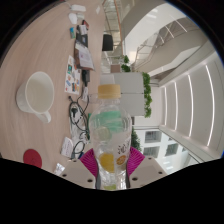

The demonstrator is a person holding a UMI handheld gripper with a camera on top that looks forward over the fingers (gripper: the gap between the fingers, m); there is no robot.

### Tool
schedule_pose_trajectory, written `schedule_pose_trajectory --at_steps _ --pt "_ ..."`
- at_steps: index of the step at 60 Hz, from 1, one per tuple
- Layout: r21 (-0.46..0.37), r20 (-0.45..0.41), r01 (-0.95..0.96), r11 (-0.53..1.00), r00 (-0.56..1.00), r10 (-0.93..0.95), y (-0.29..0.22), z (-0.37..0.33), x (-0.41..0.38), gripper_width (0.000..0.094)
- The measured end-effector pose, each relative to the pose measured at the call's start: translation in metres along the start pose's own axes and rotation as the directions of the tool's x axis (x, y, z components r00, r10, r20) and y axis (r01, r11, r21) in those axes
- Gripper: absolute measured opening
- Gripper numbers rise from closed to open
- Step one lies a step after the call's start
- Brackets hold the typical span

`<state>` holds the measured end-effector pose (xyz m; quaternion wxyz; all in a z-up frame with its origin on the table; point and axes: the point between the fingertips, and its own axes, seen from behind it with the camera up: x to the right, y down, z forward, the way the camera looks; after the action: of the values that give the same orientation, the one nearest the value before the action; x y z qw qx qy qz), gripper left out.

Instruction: Pour water

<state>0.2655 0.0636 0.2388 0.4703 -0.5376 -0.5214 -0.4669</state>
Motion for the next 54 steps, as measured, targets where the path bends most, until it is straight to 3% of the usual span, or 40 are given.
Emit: schedule_pose_trajectory --at_steps 7,15,24,31,38,43,44,45,49,51,54 --pt "-0.057 0.033 0.402 0.914 0.916 -0.400 -0.010 0.011 -0.031 0.0332" --pt "-0.027 0.033 0.683 0.730 0.730 -0.683 -0.027 -0.004 -0.025 0.0332" --pt "-0.033 0.051 0.749 0.662 0.663 -0.747 -0.039 0.014 -0.025 0.0333" --pt "-0.018 0.069 0.720 0.694 0.693 -0.717 -0.042 0.017 -0.019 0.0335" --pt "-0.034 0.076 0.420 0.907 0.906 -0.417 -0.047 0.018 -0.005 0.0334" --pt "-0.061 0.015 -0.026 0.998 1.000 0.027 -0.044 0.021 0.029 0.0333" --pt "-0.072 -0.049 -0.151 0.986 0.988 0.147 -0.038 0.000 0.029 0.0334" --pt "-0.054 -0.017 -0.213 0.976 0.977 0.212 -0.039 0.017 0.044 0.0334" --pt "-0.046 -0.004 -0.584 0.810 0.811 0.585 -0.024 0.018 0.055 0.0337" --pt "-0.024 -0.039 -0.768 0.640 0.641 0.767 -0.010 -0.008 0.039 0.0347" --pt "-0.046 0.026 -0.915 0.401 0.400 0.916 -0.002 0.001 0.030 0.0351"
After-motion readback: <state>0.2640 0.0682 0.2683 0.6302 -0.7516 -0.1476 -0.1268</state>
